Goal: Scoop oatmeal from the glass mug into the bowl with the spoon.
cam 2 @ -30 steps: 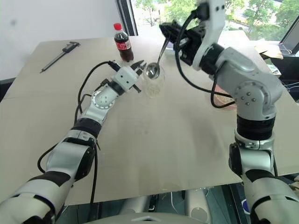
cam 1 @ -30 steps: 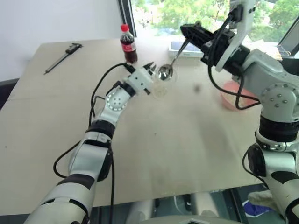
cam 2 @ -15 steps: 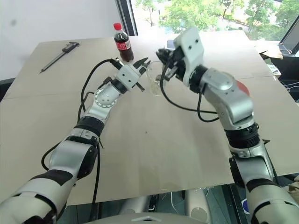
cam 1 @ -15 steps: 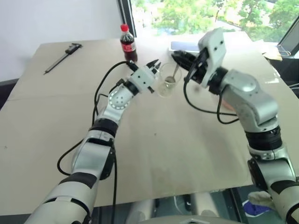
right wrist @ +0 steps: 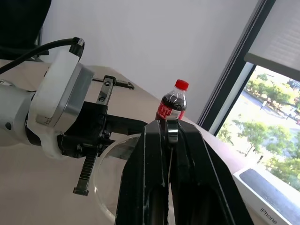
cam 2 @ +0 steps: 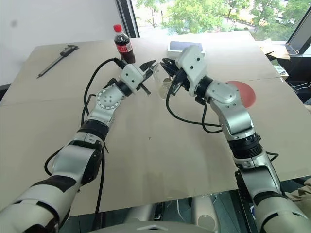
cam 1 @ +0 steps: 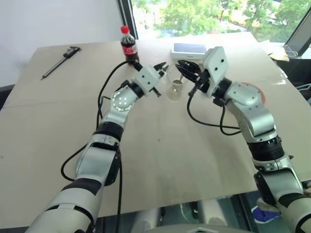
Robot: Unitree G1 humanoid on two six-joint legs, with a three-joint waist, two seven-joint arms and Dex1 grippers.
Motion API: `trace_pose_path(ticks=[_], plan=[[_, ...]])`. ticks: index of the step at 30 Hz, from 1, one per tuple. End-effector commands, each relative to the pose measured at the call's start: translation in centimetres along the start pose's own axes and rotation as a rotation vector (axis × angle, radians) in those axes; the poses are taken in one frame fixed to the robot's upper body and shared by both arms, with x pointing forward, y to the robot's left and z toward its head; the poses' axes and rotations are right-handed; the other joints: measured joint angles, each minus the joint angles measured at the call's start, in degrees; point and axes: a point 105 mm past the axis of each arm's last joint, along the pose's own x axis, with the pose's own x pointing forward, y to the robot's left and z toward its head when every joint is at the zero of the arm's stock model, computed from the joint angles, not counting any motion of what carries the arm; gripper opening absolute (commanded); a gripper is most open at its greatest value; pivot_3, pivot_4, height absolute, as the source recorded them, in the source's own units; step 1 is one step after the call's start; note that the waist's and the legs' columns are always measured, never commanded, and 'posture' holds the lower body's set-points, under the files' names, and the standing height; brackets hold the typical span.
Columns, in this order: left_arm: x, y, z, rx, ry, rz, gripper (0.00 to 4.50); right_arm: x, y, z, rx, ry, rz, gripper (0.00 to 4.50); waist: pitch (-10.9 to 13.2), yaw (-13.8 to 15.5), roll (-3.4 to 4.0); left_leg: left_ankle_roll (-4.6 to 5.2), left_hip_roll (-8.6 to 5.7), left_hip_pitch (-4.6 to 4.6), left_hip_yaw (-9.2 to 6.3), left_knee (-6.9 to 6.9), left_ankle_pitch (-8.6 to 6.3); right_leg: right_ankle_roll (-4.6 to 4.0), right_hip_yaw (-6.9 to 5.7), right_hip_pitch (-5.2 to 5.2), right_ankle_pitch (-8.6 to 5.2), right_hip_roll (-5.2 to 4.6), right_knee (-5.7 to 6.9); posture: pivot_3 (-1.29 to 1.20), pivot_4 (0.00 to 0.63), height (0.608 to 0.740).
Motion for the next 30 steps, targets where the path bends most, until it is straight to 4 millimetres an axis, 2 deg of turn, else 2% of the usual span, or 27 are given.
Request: trace_pose_path(ticks=[1, 5, 10, 14, 17, 24, 30], plan=[[0.6, 1.2, 1.2, -0.002, -0.041, 0.025, 0.01, -0.3, -0.2, 1.0, -0.08, -0.047, 0.006, 0.0, 0.0, 0.0, 0.0, 0.0, 0.0, 0.0, 0.0, 0.0, 0.0, 0.0, 0.0, 0.0, 0.0, 0.0, 0.0, 0.0, 0.15, 0.74], [0.8, 1.0, 1.1, -0.017, -0.036, 0.011, 0.01, -0.3, 0.0, 1.1, -0.056, -0.075, 0.008, 0.0, 0.0, 0.0, 0.0, 0.0, 0.0, 0.0, 0.01, 0.03, 0.0, 0.0, 0.0, 0.0, 0.0, 0.01, 0.03, 0.0, 0.15, 0.74], [0.9, 1.0, 1.3, -0.006, -0.046, 0.011, 0.01, -0.7, 0.3, -1.0, -0.024, 0.001, 0.019, 0.0, 0.0, 0.0, 0.0, 0.0, 0.0, 0.01, 0.0, 0.04, 0.0, 0.0, 0.01, 0.01, 0.0, 0.01, 0.05, 0.0, 0.15, 0.74], [0.8, 1.2, 1.5, 0.017, -0.052, 0.024, 0.01, -0.9, 0.2, -1.8, 0.227, 0.03, -0.026, 0.0, 0.0, 0.0, -0.01, 0.0, 0.0, 0.01, 0.01, 0.06, 0.0, 0.0, 0.02, 0.0, 0.0, 0.01, 0.07, 0.0, 0.15, 0.74], [0.8, 1.3, 1.4, 0.021, -0.047, 0.028, 0.01, -1.0, -0.2, -1.7, 0.332, 0.043, -0.049, 0.0, 0.0, 0.0, -0.01, -0.01, 0.0, 0.01, 0.0, 0.07, 0.0, 0.0, 0.02, 0.0, 0.0, 0.0, 0.09, 0.0, 0.15, 0.74], [1.0, 1.3, 1.6, 0.02, -0.056, 0.04, 0.01, -1.3, 0.3, -2.6, 0.445, 0.124, -0.032, 0.0, 0.0, 0.0, -0.01, -0.01, 0.0, 0.01, 0.0, 0.08, 0.0, 0.0, 0.02, 0.0, 0.0, -0.01, 0.1, 0.0, 0.15, 0.74], [1.4, 1.2, 1.9, 0.01, -0.069, 0.045, 0.01, -1.5, 0.9, -5.0, 0.629, 0.242, -0.104, 0.0, 0.0, 0.0, -0.01, -0.01, 0.0, 0.02, 0.0, 0.08, 0.0, 0.0, 0.03, 0.0, 0.0, -0.01, 0.14, 0.0, 0.15, 0.74]])
